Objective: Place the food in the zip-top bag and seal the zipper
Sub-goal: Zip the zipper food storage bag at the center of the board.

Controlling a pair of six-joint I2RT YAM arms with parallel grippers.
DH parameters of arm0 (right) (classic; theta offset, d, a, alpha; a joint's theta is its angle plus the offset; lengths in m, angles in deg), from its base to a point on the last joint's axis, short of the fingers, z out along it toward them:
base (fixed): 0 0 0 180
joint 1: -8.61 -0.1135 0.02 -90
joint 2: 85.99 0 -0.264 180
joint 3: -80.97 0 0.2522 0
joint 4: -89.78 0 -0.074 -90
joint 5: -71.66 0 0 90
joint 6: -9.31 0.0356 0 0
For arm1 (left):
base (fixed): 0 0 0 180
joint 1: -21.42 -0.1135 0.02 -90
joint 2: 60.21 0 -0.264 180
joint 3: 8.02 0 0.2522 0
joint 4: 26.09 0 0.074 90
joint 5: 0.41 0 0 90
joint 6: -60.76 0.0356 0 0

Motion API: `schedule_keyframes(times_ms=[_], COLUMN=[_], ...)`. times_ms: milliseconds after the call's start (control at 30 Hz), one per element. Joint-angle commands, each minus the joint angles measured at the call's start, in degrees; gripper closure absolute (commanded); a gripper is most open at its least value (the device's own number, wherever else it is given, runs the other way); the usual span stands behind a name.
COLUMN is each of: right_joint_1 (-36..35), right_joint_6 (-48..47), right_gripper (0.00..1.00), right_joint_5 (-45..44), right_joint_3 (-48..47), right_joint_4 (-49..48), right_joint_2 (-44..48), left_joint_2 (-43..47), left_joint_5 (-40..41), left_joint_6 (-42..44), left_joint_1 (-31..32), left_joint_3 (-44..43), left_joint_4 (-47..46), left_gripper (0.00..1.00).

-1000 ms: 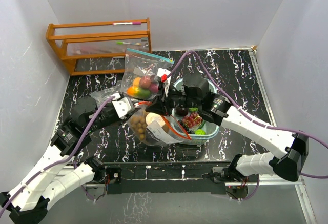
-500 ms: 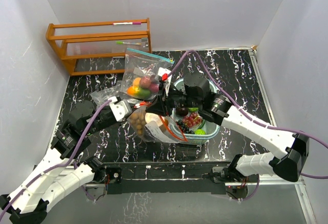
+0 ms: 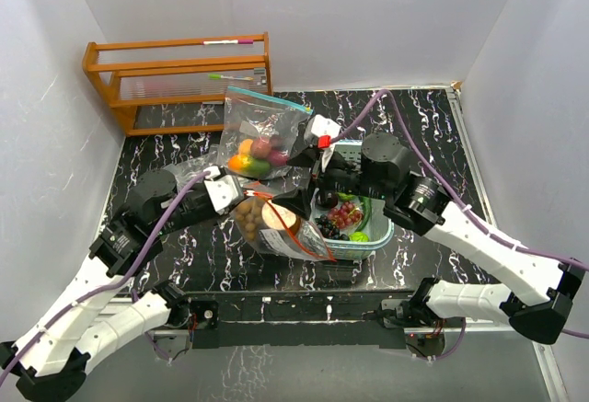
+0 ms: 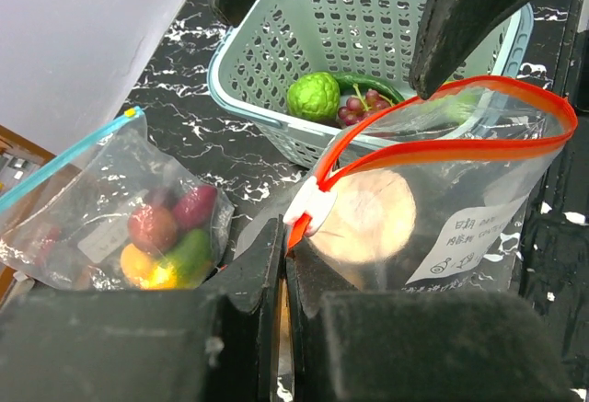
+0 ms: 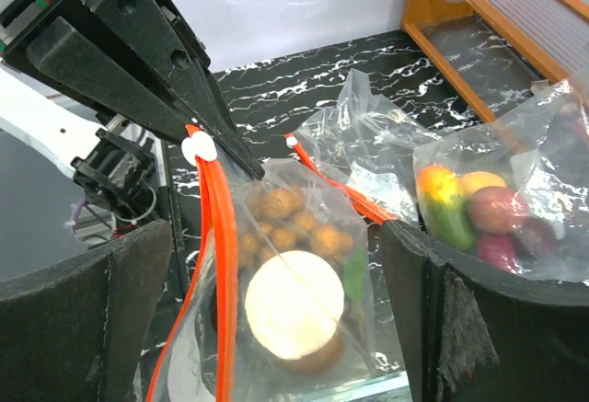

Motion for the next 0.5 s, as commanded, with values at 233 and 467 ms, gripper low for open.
schedule_keyframes(times_ms=[233, 467], right_joint_1=[0.1, 0.1], right_joint_6=[-11.2, -10.2], right_gripper=[0.07, 0.67], right_joint_5=[2.8, 5.6], right_joint_3=[-7.5, -8.2], right_joint_4=[4.0, 0.0], right_joint_2=[-7.0, -8.4], left_joint_2=[-4.6, -5.3], left_joint_5=[-1.9, -1.6], left_joint_6=[-4.0, -5.7], left_joint_1=[-0.2, -0.2], left_joint_3=[-6.5, -6.6], left_joint_4=[6.0, 6.7], left_gripper=[1.0, 1.0])
